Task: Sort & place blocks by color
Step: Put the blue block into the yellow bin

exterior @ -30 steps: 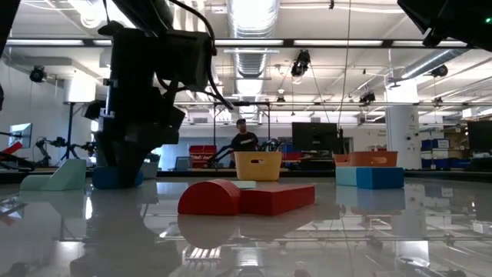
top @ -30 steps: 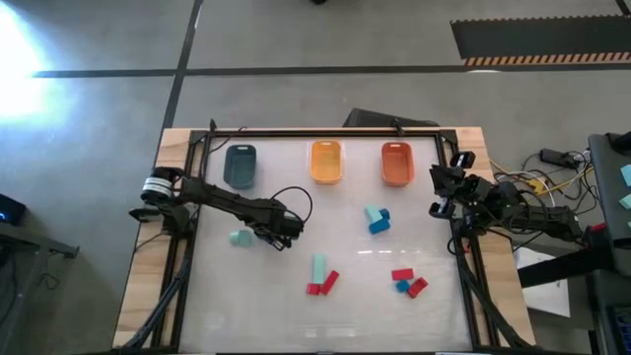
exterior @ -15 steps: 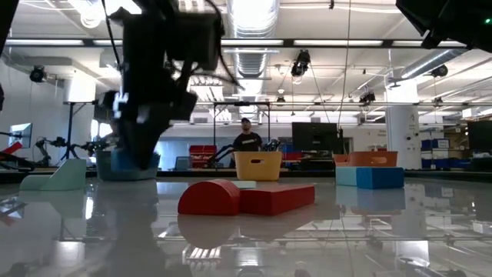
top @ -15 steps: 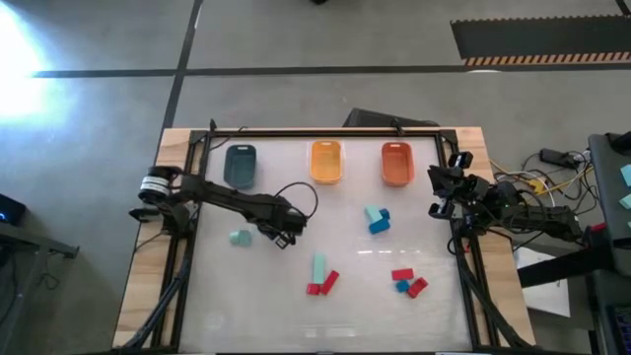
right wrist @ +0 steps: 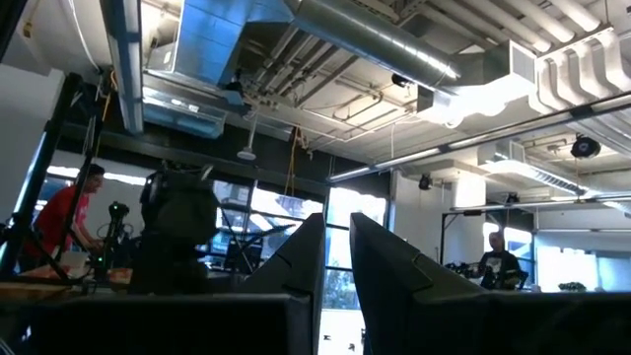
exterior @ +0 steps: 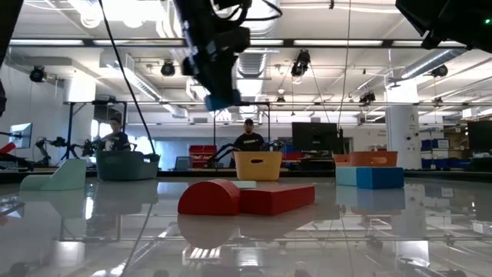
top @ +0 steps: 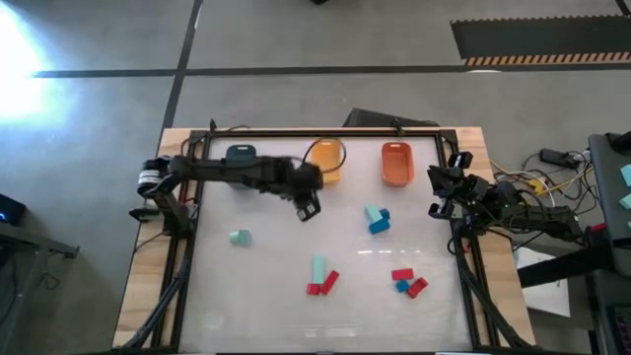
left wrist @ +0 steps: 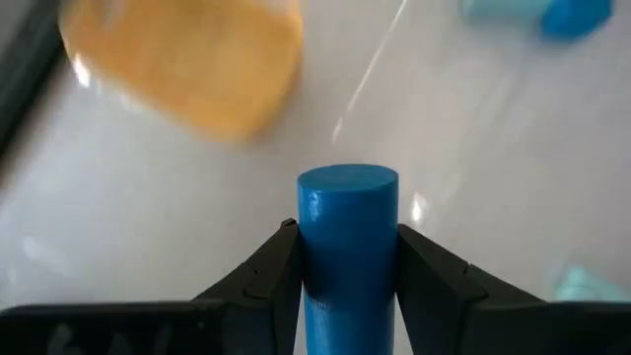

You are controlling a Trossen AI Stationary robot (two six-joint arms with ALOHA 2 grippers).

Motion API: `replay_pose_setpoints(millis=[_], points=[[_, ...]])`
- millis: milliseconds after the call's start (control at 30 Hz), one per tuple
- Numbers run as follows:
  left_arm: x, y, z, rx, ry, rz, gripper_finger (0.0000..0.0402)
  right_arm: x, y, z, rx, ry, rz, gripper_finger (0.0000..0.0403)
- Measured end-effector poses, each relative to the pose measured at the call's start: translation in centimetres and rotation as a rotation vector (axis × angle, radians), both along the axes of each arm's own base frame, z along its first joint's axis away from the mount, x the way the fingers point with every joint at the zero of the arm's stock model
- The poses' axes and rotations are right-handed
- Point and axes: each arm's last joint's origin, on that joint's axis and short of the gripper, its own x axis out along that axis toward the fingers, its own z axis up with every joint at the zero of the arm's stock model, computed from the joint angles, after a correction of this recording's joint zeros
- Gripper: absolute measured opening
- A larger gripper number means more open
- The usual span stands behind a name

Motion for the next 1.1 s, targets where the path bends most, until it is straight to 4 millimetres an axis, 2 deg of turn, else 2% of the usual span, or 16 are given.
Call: replay_pose_setpoints(millis=[133, 267, 400, 500, 733, 867, 967, 1100], points=[[0.9, 2.2, 1.3, 0.099, -0.099, -0.088, 0.0114, 0.0, 0.0, 0.0, 0.006, -0.001, -0.009, 0.0043], [1.4, 4.6, 1.7, 0.177, -0.182, -0.102, 0.0114, 0.0, -0.1, 0.0, 0.013, -0.001, -0.022, 0.0043], [2.0, 7.2, 1.6, 0.226, -0.252, -0.064, 0.0114, 0.0, -0.1, 0.0, 0.009, 0.000, -0.024, 0.0043], [2.8, 8.9, 0.9, 0.235, -0.314, -0.015, 0.0114, 0.0, -0.1, 0.0, 0.008, 0.000, -0.025, 0.0043], [4.5, 11.8, -4.0, 0.163, -0.292, 0.119, 0.0114, -0.1, -0.1, 0.0, 0.007, -0.005, -0.025, 0.0043], [5.2, 12.7, -7.1, 0.129, -0.235, 0.157, 0.0114, -0.1, -0.1, 0.0, 0.006, -0.005, -0.025, 0.0043], [5.6, 12.9, -8.6, 0.119, -0.205, 0.171, 0.0114, -0.1, -0.1, 0.0, 0.006, -0.005, -0.025, 0.0043], [5.8, 13.0, -9.5, 0.098, -0.199, 0.198, 0.0159, -0.1, -0.1, 0.0, 0.006, -0.005, -0.026, 0.0043]])
